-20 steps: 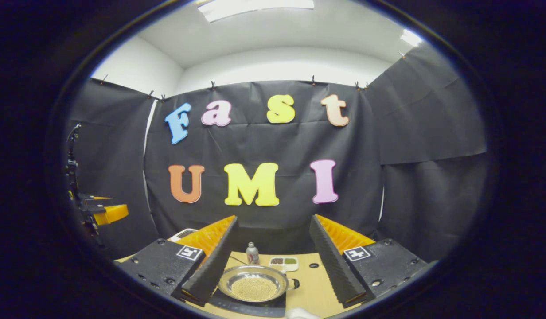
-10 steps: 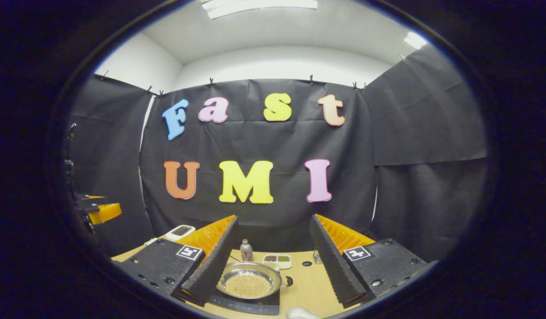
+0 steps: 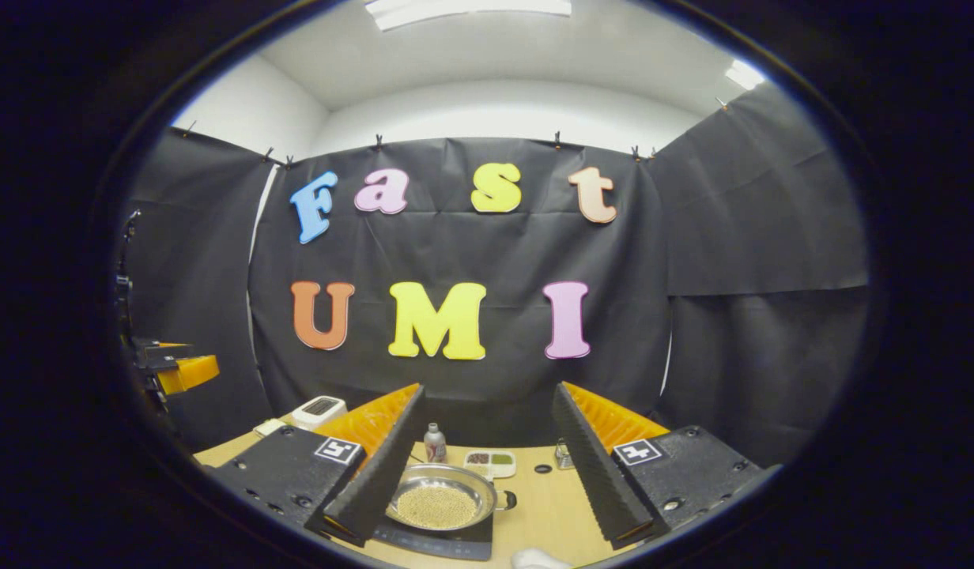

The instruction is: First push the handle of the pot to place it horizontally, then grasp the pot with both hands and set it on the induction cooktop.

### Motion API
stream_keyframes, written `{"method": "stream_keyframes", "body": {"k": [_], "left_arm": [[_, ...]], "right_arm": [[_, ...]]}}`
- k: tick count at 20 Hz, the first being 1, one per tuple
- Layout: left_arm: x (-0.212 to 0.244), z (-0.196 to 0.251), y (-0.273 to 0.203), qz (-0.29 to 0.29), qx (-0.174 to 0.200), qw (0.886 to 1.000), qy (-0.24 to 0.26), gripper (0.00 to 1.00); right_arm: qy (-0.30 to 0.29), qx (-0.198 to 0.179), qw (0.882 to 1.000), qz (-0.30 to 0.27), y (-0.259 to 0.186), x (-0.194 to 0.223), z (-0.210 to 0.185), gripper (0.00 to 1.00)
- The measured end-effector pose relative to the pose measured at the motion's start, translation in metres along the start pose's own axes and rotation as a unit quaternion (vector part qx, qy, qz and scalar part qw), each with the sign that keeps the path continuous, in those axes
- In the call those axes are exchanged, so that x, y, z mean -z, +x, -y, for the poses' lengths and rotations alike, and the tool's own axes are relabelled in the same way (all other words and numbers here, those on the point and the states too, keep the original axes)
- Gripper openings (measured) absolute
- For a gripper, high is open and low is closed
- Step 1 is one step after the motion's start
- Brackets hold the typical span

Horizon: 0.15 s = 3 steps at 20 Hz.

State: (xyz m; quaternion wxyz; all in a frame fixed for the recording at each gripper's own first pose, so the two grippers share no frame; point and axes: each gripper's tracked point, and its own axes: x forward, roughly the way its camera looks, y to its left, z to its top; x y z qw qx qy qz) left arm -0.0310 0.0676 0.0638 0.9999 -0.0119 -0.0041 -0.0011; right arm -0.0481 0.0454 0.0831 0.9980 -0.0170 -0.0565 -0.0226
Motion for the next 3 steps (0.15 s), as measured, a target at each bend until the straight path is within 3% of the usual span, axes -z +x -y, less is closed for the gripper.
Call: {"method": "stream_keyframes", "body": {"k": [3], "left_arm": [[-0.0011, 0.0046, 0.0016, 0.0, -0.001, 1.0, 0.001, 0.96]], "right_arm": [[0.002, 0.001, 1.0, -0.003, -0.0014, 0.0018, 0.0005, 1.0]]}}
